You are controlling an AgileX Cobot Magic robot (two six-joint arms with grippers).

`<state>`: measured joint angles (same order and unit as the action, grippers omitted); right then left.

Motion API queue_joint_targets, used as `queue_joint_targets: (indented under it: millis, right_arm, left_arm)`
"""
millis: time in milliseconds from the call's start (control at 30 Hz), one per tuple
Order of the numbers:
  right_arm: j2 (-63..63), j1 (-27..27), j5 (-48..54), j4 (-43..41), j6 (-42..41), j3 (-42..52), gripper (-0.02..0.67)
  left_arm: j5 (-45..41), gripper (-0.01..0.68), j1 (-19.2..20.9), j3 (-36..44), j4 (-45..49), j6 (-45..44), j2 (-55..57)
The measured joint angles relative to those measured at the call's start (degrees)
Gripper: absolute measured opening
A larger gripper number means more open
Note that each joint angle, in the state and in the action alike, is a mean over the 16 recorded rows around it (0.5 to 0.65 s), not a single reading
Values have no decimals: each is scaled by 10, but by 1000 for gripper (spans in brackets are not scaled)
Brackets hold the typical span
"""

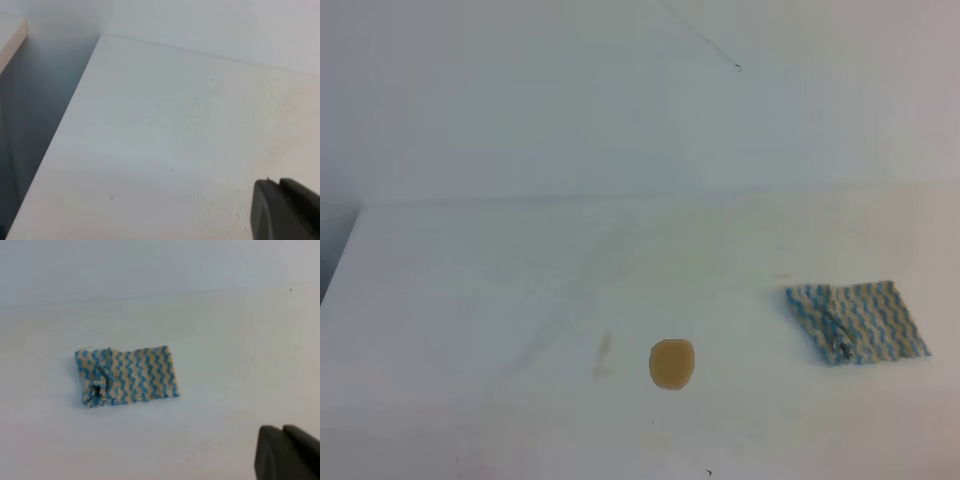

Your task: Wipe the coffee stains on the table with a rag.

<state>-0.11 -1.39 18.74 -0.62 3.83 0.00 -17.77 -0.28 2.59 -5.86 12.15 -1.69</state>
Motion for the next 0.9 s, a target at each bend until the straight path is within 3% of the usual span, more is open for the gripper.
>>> queue_joint_targets:
  millis: [900]
  right_arm:
    - [0, 0, -8, 0, 0, 2, -3]
  left_arm:
    - [0, 0, 0, 0, 0, 0, -1]
